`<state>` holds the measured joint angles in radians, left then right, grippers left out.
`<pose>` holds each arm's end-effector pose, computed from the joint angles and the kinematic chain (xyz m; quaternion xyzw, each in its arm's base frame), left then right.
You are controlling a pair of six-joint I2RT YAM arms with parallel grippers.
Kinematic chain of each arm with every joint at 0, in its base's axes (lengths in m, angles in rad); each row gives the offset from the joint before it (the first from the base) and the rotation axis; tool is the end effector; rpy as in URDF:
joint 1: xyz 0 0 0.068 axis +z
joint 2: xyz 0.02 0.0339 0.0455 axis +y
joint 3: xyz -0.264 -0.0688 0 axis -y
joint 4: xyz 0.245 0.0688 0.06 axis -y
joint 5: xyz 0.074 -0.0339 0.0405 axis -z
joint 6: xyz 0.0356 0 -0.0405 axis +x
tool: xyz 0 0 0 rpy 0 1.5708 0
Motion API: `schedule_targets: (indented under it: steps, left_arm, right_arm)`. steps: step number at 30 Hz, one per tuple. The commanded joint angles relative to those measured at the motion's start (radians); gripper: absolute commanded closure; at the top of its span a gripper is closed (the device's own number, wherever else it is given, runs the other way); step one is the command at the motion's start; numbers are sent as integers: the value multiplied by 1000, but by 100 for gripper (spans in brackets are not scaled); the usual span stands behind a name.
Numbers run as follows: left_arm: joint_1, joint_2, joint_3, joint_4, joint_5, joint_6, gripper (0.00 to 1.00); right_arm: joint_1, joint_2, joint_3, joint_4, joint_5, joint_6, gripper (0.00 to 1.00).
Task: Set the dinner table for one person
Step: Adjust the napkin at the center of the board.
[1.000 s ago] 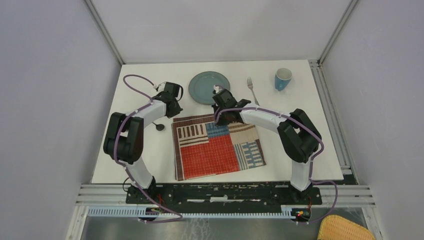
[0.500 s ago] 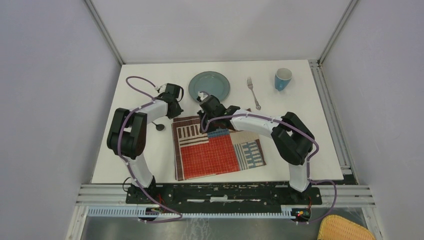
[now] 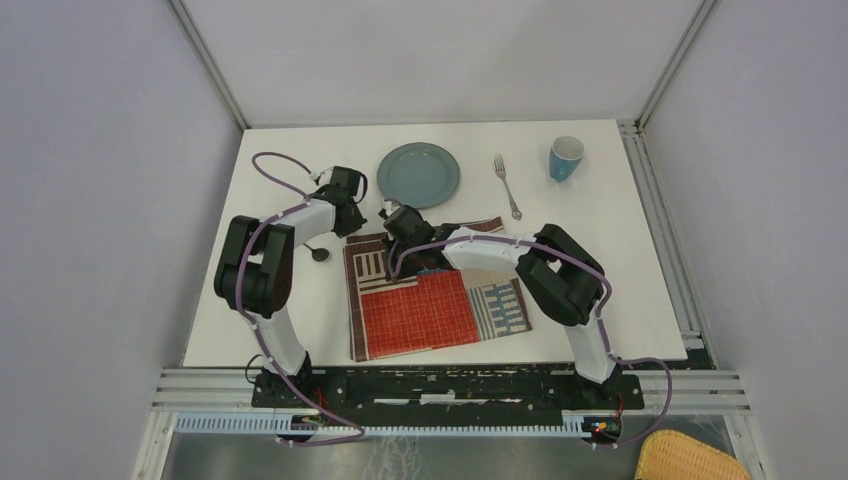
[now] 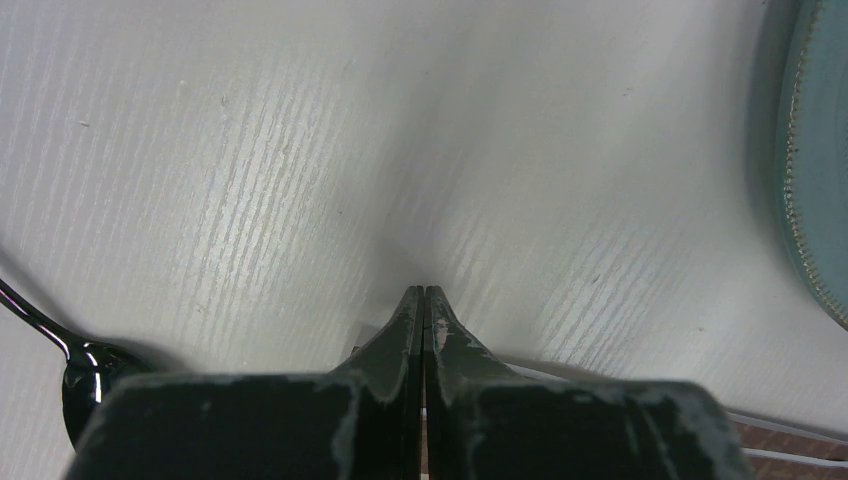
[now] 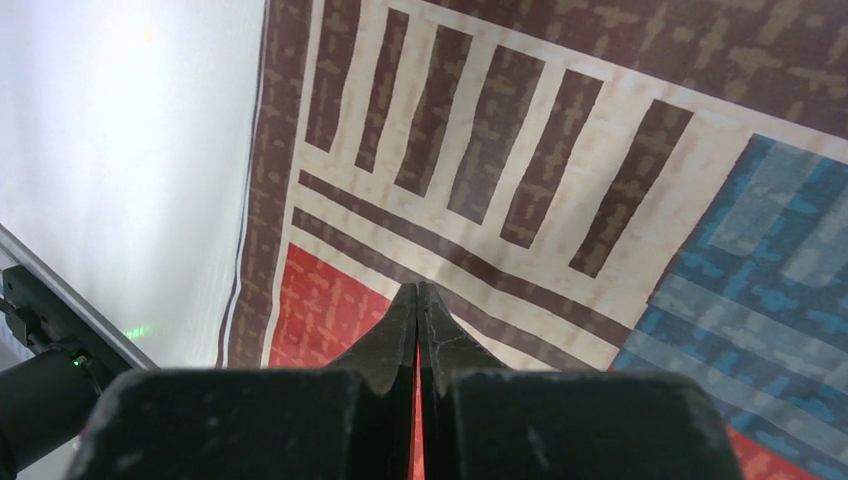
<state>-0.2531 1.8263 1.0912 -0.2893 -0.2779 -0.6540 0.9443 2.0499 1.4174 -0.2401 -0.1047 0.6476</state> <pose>0.3558 -0.0819 0.1566 -0.2265 0.9271 0.0028 0.2986 0.2580 0.3628 0.1675 -0.1564 0.9254 0.2785 0.2038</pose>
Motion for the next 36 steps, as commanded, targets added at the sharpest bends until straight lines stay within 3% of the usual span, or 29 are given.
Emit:
schedule_targets:
  steps: [1,36]
  left_arm:
    - [4,20,-7,-37,24,13,98]
    - [-2,-83,-70,-174,73,4,98]
  right_arm:
    - [3,22,35,65,-13,31,100]
    - [4,144,116,17,27,48,100]
